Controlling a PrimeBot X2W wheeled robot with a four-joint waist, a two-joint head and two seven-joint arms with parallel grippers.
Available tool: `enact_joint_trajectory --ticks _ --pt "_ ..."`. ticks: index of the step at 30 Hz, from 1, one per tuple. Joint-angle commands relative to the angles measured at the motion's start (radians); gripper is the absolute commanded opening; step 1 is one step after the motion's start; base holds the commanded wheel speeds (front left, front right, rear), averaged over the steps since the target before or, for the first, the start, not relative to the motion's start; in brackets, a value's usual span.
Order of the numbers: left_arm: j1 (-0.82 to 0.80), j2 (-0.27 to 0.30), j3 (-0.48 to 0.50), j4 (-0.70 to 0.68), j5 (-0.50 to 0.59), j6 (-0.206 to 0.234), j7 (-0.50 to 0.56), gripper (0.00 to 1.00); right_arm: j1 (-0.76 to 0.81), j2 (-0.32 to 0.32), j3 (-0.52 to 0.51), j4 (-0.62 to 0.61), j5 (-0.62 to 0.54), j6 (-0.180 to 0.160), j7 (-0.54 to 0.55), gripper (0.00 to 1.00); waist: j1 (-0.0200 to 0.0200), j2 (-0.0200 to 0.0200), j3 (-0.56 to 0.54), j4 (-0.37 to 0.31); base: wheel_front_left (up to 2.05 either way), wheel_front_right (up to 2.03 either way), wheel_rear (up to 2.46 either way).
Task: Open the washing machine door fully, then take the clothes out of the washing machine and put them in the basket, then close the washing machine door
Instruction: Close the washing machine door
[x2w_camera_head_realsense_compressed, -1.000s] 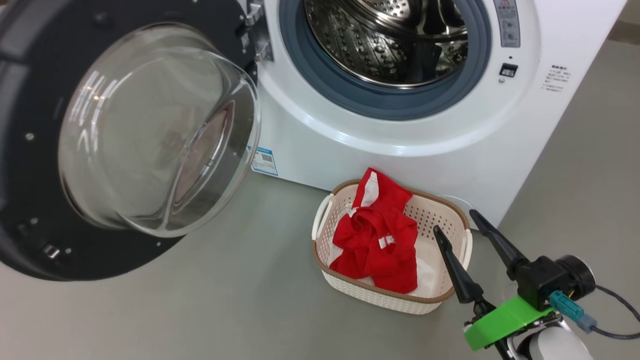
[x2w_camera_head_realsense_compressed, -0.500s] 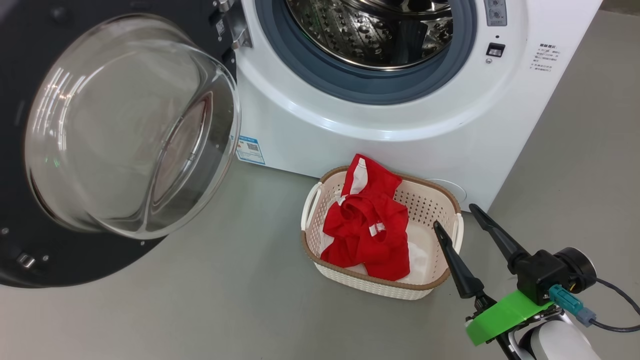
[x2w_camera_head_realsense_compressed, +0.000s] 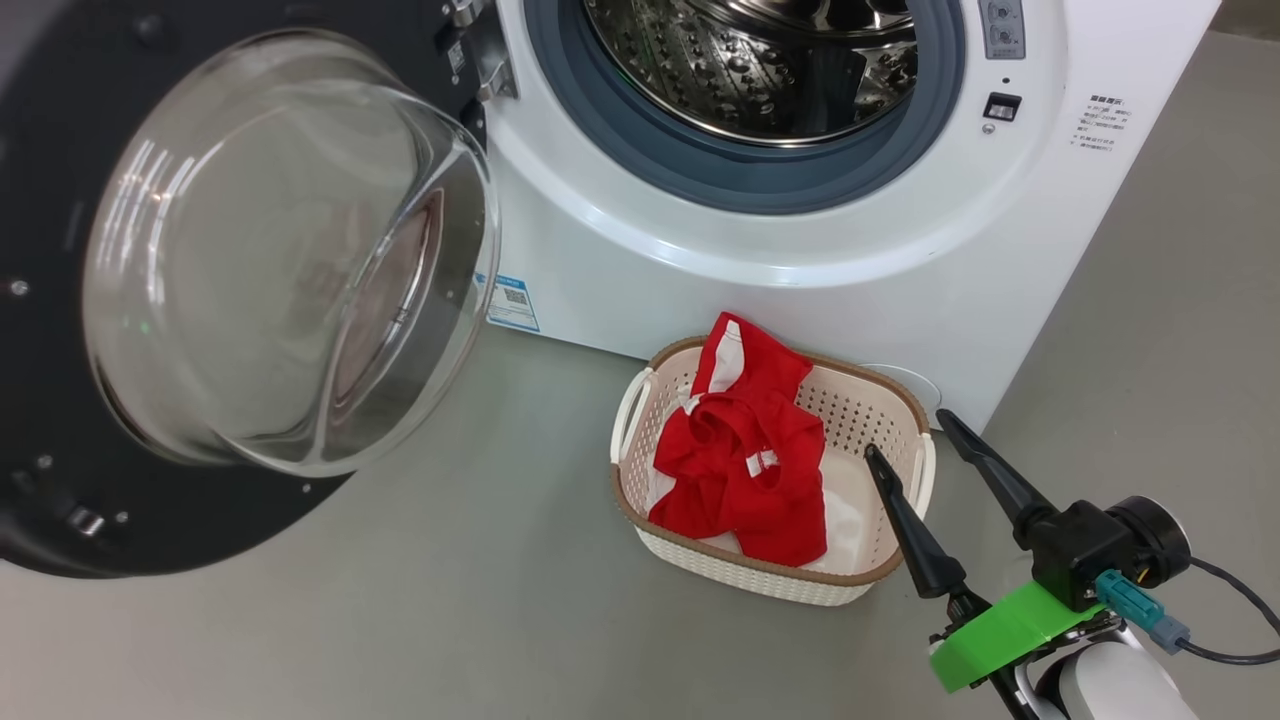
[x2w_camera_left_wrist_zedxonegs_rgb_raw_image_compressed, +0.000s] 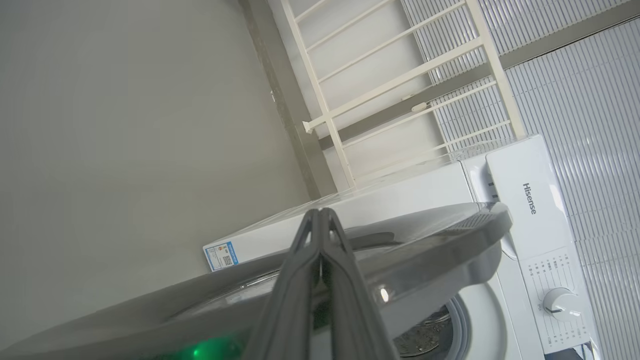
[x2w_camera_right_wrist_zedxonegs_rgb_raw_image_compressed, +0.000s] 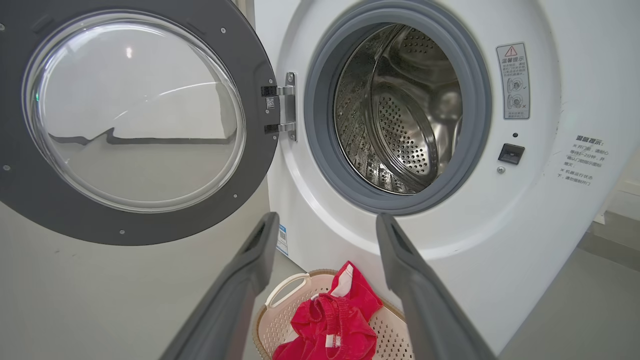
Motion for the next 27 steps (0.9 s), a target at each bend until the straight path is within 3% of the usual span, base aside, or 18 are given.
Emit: enact_joint_trajectory --ticks 1,12,27 --pt "0.019 0.018 0.015 -0.037 -0.037 -0.018 0.040 0.00 -0.029 0.003 0.021 -0.024 0.010 0.005 -0.006 1.00 0.0000 0.0000 -0.001 0.001 0.00 0.00 0.00" --pt "0.109 -0.070 0.011 -0.190 -0.089 0.019 0.160 0.00 -0.020 0.015 0.026 -0.023 0.015 0.005 -0.006 1.00 0.0000 0.0000 -0.022 -0.007 0.00 0.00 0.00" --pt "0.226 -0.222 0.001 -0.519 -0.181 0.109 0.290 0.00 -0.012 0.031 0.017 -0.028 0.023 0.005 -0.006 1.00 0.0000 0.0000 -0.015 -0.057 0.00 0.00 0.00"
